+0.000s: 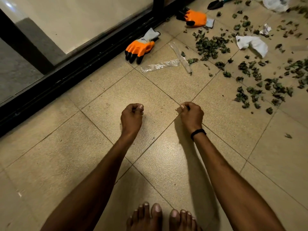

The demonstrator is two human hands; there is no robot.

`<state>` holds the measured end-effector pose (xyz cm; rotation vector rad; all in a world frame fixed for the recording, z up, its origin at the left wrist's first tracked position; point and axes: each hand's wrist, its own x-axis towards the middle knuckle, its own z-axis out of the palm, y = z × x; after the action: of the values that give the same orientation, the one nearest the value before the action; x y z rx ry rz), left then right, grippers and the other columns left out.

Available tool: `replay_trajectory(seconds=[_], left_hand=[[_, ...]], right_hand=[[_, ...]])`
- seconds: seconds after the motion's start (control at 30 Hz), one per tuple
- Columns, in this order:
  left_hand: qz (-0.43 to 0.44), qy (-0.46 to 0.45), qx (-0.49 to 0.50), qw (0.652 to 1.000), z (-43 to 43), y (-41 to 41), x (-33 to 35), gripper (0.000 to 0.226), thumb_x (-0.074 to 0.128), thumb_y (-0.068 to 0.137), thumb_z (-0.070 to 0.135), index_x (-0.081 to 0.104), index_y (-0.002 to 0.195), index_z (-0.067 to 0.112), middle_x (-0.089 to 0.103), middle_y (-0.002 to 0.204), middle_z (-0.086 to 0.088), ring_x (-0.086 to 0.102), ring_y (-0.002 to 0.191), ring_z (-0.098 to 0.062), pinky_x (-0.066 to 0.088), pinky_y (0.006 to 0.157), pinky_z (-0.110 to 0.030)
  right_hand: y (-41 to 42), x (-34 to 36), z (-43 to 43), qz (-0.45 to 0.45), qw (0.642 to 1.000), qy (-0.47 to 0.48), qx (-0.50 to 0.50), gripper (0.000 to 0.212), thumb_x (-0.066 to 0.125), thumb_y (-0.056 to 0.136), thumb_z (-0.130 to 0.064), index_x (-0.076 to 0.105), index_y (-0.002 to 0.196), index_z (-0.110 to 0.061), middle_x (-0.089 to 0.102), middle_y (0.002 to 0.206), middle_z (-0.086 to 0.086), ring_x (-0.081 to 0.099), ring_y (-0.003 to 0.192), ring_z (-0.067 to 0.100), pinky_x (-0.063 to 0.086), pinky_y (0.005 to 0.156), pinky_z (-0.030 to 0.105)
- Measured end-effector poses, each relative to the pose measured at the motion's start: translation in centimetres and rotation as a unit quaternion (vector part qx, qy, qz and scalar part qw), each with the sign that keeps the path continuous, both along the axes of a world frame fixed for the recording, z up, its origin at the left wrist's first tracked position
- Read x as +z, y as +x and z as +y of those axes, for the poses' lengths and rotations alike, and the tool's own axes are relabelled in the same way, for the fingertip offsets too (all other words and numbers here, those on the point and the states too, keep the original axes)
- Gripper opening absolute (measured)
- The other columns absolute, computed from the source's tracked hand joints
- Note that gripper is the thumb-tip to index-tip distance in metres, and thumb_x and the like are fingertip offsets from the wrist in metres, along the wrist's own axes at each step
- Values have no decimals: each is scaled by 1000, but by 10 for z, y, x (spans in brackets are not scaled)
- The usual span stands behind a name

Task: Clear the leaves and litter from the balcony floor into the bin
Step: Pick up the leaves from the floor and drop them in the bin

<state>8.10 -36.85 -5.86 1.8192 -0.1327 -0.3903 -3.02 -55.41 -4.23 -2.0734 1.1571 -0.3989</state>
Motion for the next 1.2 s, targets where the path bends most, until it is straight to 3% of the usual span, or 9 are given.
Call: replay_trajectory(seconds=[0.07, 0.13, 0.27, 0.47, 0.67, 0.83, 0.97, 1.07, 1.2], left_hand=[[22, -22, 0, 1000, 3, 3, 0, 20, 62, 96, 33, 70, 102, 16, 69, 83, 3, 63, 74, -10, 55, 72, -38], [43, -48, 4, 998, 2, 1, 3, 19, 63, 95, 31, 70, 101, 15, 67, 80, 3, 61, 72, -10, 49, 68, -34], [72, -67, 24, 995, -1, -1, 12, 12, 64, 98, 21, 70, 101, 12, 67, 79, 1, 61, 72, -11, 48, 65, -29], [100, -94, 63, 989, 0, 3, 34, 11, 63, 99, 15, 70, 99, 6, 65, 77, -2, 59, 67, -9, 49, 60, -23], [52, -100, 130, 985, 42, 21, 83, 9, 63, 98, 12, 70, 93, 8, 65, 73, 0, 59, 66, -8, 53, 68, -25], [-66, -34, 203, 976, 141, 40, 145, 16, 63, 97, 13, 69, 82, 15, 64, 68, 3, 57, 60, -7, 51, 64, -28], [-165, 79, 305, 935, 266, 43, 201, 23, 64, 89, 29, 66, 68, 20, 62, 58, 10, 58, 56, -5, 50, 61, -28], [-194, 183, 409, 873, 369, 23, 235, 26, 62, 82, 39, 72, 74, 16, 67, 62, 8, 65, 62, -10, 58, 66, -32], [-186, 341, 487, 782, 470, -22, 262, 23, 65, 87, 32, 77, 86, 13, 75, 81, -3, 71, 86, -19, 47, 76, -26]], right_hand=[[-2, 6, -3, -22, 998, 50, -38, 8, 65, 93, -12, 73, 92, -10, 67, 86, -5, 59, 79, 5, 37, 61, -4], [-2, 7, -5, -24, 995, 77, -63, 8, 66, 93, -14, 73, 93, -11, 69, 88, -4, 61, 81, 6, 43, 68, 4], [0, 11, 1, -24, 992, 106, -70, 8, 66, 93, -16, 73, 93, -13, 70, 91, -2, 62, 83, 8, 37, 63, 4], [8, 16, 30, -46, 989, 134, -31, 7, 68, 92, -16, 74, 89, -14, 72, 89, -2, 65, 85, 10, 53, 83, 26], [53, 37, 92, -80, 975, 190, 80, 10, 70, 89, -24, 75, 81, -20, 70, 75, -10, 62, 73, 7, 57, 83, 39], [104, 79, 182, -141, 943, 251, 167, 15, 69, 89, -21, 72, 74, -20, 65, 68, -10, 57, 66, 7, 55, 75, 37], [137, 115, 289, -177, 894, 298, 285, 15, 68, 90, -21, 72, 77, -13, 60, 65, -7, 51, 65, 9, 49, 67, 33], [149, 143, 385, -200, 849, 307, 380, 16, 67, 89, -23, 75, 82, -12, 59, 60, -14, 50, 58, 2, 44, 61, 27], [147, 178, 495, -208, 801, 262, 497, 13, 69, 86, -27, 77, 82, -17, 71, 73, -9, 63, 69, 6, 55, 73, 32]])
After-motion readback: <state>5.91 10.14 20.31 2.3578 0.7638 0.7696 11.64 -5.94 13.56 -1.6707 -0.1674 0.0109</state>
